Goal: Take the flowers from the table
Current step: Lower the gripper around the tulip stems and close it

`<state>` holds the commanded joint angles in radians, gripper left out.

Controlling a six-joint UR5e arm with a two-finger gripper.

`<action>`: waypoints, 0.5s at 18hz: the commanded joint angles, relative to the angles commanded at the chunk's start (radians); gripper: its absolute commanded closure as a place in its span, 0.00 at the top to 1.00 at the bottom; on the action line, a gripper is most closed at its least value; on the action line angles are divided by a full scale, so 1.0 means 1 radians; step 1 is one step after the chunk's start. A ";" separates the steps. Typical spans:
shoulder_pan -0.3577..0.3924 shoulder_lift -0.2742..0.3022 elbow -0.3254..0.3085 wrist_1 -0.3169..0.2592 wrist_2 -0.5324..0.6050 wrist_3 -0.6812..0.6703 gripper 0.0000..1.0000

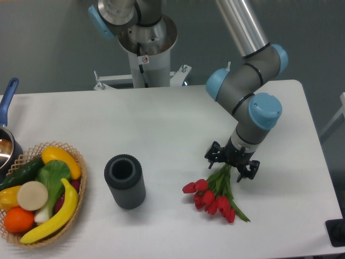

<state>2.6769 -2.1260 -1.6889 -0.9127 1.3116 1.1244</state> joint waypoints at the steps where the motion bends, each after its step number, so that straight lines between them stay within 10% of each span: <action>1: -0.005 -0.008 0.000 0.002 0.002 0.000 1.00; 5: -0.006 -0.014 0.006 0.003 -0.002 0.000 0.99; 9: -0.006 -0.015 0.006 0.005 0.000 0.002 0.75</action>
<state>2.6707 -2.1414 -1.6828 -0.9081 1.3116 1.1259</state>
